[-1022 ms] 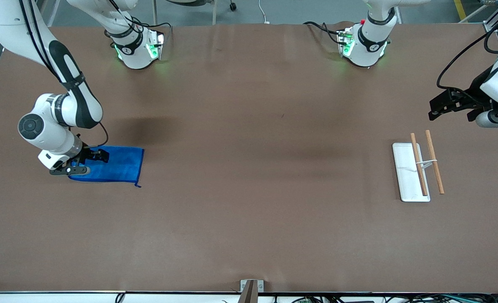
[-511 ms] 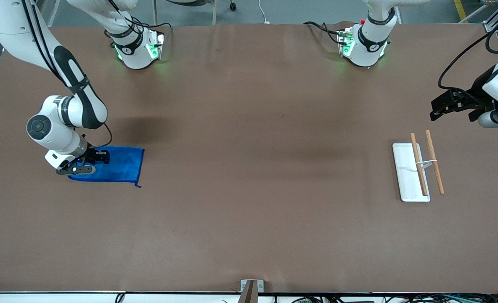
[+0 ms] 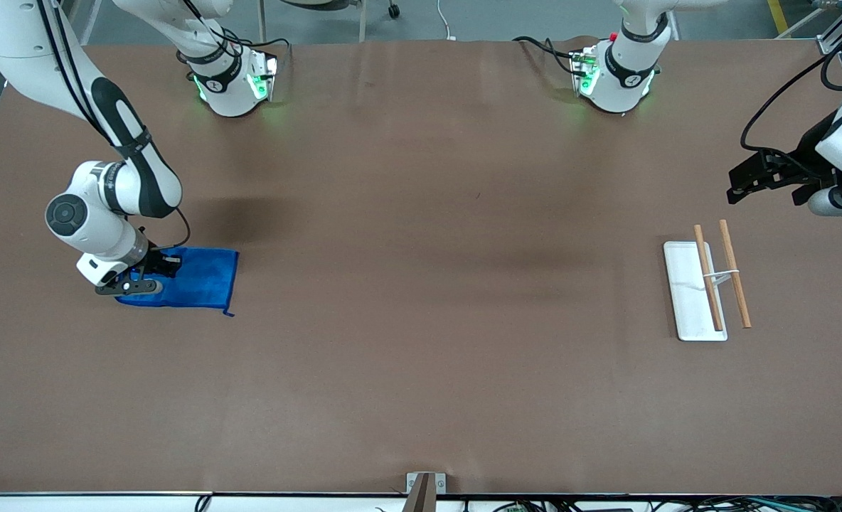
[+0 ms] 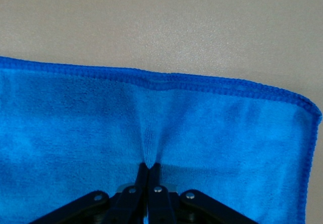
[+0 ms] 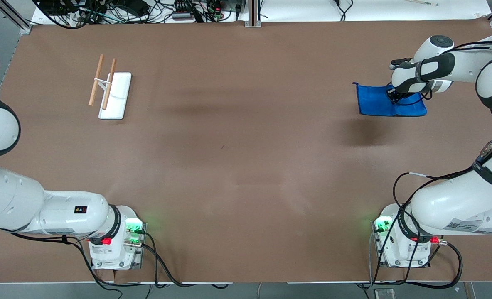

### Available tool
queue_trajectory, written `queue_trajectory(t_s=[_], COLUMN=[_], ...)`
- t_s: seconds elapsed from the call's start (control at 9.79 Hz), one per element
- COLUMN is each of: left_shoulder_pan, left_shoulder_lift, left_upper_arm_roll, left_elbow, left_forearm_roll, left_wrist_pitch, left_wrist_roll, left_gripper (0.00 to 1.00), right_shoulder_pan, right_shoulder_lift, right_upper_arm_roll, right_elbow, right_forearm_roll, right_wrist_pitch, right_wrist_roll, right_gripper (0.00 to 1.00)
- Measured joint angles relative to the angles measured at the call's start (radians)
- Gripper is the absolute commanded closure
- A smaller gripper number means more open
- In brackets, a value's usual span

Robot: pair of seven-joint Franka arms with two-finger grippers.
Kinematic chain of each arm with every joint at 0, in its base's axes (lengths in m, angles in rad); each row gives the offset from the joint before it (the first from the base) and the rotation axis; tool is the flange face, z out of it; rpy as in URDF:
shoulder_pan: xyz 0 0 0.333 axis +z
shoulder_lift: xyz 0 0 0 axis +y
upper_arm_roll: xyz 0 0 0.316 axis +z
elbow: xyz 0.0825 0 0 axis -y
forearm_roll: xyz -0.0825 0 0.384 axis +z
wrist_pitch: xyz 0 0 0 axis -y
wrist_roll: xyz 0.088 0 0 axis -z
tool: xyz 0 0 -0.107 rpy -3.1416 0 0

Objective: Right arm passes towel to left arm to hang
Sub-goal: 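Lower the right gripper onto the blue towel's edge and grasp it, then lift the blue towel with the right gripper toward the table's middle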

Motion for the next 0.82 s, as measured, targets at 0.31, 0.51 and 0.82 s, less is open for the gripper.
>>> queue_trajectory(t_s=[0.31, 0.51, 0.82], left_shoulder_pan=[0.000, 0.000, 0.000], left_shoulder_lift=[0.000, 0.000, 0.000], left_upper_arm_roll=[0.000, 0.000, 0.000], left_elbow=[0.000, 0.000, 0.000], left_forearm_roll=[0.000, 0.000, 0.000], left_wrist_pitch=[0.000, 0.000, 0.000], left_wrist_roll=[0.000, 0.000, 0.000], left_gripper=[0.00, 0.00, 0.00], right_shoulder_pan=[0.011, 0.021, 0.027], right_shoulder_lift=[-0.044, -0.145, -0.267], right_upper_arm_roll=[0.006, 0.029, 0.119], right_elbow=[0.059, 0.125, 0.191], right_forearm_roll=[0.000, 0.000, 0.032], right_wrist_pitch=[-0.201, -0.391, -0.609], right_wrist_roll=[-0.001, -0.001, -0.001], right_gripper=[1.00, 1.00, 1.00])
